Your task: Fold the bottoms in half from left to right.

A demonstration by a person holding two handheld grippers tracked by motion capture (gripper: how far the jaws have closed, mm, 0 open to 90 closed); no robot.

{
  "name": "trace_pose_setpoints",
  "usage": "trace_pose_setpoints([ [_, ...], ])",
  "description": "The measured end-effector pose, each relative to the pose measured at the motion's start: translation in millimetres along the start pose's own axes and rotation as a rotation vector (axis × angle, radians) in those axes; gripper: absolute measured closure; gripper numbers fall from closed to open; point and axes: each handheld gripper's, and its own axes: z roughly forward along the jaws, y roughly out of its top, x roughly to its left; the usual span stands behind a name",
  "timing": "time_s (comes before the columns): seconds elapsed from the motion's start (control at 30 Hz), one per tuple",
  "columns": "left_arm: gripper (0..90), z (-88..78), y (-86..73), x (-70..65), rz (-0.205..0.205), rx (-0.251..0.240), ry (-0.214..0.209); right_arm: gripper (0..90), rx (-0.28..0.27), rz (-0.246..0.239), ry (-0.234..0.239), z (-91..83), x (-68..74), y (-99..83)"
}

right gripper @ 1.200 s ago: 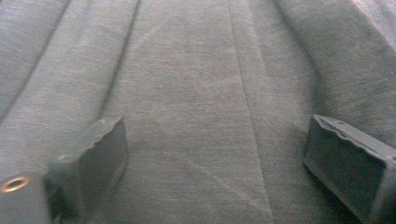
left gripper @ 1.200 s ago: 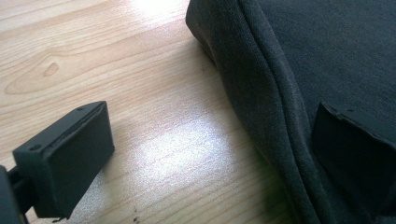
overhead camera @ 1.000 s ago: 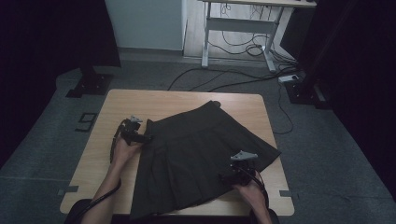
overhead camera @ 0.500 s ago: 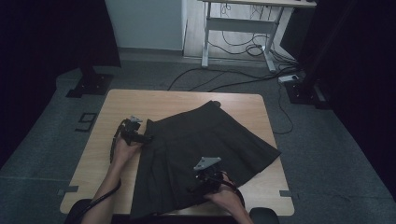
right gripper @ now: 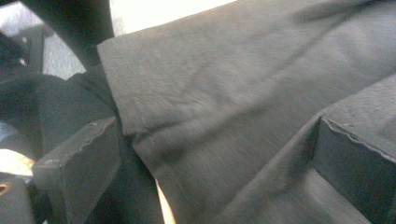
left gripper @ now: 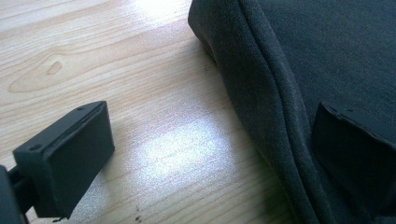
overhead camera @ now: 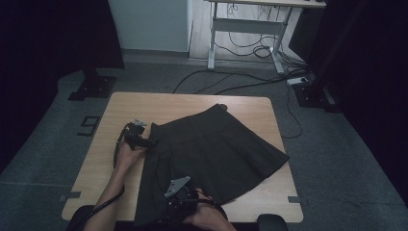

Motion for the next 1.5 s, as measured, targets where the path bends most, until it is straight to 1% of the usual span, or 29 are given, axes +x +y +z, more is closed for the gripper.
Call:
trace_pose_setpoints([
  [0.13,0.0,0.0,0.2,0.3,-0.001,0.001,0.000,1.2,0.036,-0.030,-0.005,15.3,7.0,4.4],
  [0.17,0.0,0.1,0.2,0.4,-0.001,0.001,0.001,1.2,0.049,-0.049,-0.009,19.9,8.4,4.9],
  [0.27,0.0,0.3,0.4,0.7,-0.004,0.000,0.002,2.8,0.074,-0.072,-0.026,27.7,11.2,6.0],
  [0.37,0.0,0.5,0.7,1.3,-0.007,0.000,0.006,14.2,0.079,-0.100,-0.054,31.1,11.5,6.4],
  [0.4,0.0,0.6,0.8,1.5,-0.008,0.000,0.008,15.7,0.073,-0.095,-0.055,30.9,10.9,6.5],
  [0.5,0.0,1.0,1.2,1.8,-0.012,-0.002,0.013,26.3,0.074,-0.088,-0.066,29.1,7.1,8.2],
  [0.6,0.8,0.9,1.4,1.6,-0.010,-0.005,0.011,35.9,0.078,-0.104,-0.080,28.3,4.0,9.4],
  [0.63,2.2,0.6,1.4,1.5,-0.006,-0.010,0.007,41.3,0.074,-0.103,-0.073,28.1,2.0,9.9],
  [0.7,8.7,-0.4,1.3,0.6,0.007,-0.025,-0.005,56.0,0.076,-0.101,-0.085,26.0,-2.1,10.9],
  [0.73,12.5,-1.2,1.0,-0.2,0.015,-0.039,-0.013,59.5,0.074,-0.101,-0.087,25.5,-3.8,10.9],
  [0.77,18.7,-1.6,0.9,-1.3,0.020,-0.047,-0.018,64.2,0.072,-0.094,-0.088,24.8,-5.9,10.7],
  [0.8,24.7,-2.4,0.8,-4.1,0.033,-0.063,-0.034,67.5,0.073,-0.090,-0.090,24.3,-7.3,10.6],
  [0.83,38.4,-2.7,0.8,-5.8,0.043,-0.072,-0.048,70.4,0.073,-0.093,-0.091,23.6,-10.2,10.6],
  [0.87,49.2,-2.8,0.9,-8.4,0.058,-0.080,-0.071,71.3,0.074,-0.092,-0.091,23.4,-11.0,10.7],
  [0.9,60.7,-2.7,1.1,-10.5,0.067,-0.082,-0.082,71.8,0.078,-0.090,-0.088,23.2,-12.0,11.1],
  [0.97,73.5,-2.6,1.2,-14.9,0.092,-0.087,-0.085,72.1,0.080,-0.078,-0.076,23.0,-13.9,11.7],
  [1.0,75.3,-2.8,1.1,-15.3,0.101,-0.087,-0.084,72.2,0.080,-0.074,-0.071,22.9,-14.4,11.7],
  [1.07,76.4,-3.2,0.7,-13.7,0.092,-0.086,-0.096,72.3,0.079,-0.073,-0.055,22.8,-16.3,11.8],
  [1.2,77.0,-6.3,-2.1,-9.6,0.090,-0.081,-0.109,72.4,0.068,-0.066,-0.021,26.0,-16.6,14.3],
  [1.23,77.0,-8.0,-3.5,-8.1,0.090,-0.078,-0.108,72.5,0.065,-0.066,-0.009,28.0,-15.2,16.3],
  [1.33,77.0,-14.7,-9.7,-2.8,0.089,-0.073,-0.098,72.5,0.067,-0.082,0.006,33.7,-10.0,22.3],
  [1.37,77.0,-16.8,-11.6,-0.6,0.090,-0.070,-0.097,72.5,0.068,-0.094,0.011,36.8,-6.8,25.6],
  [1.43,76.9,-22.6,-18.5,6.5,0.076,-0.074,-0.096,72.4,0.068,-0.111,0.021,42.5,-1.1,31.2],
  [1.5,76.9,-27.8,-24.9,13.7,0.055,-0.076,-0.104,72.2,0.070,-0.126,0.029,48.2,4.9,37.3],
])
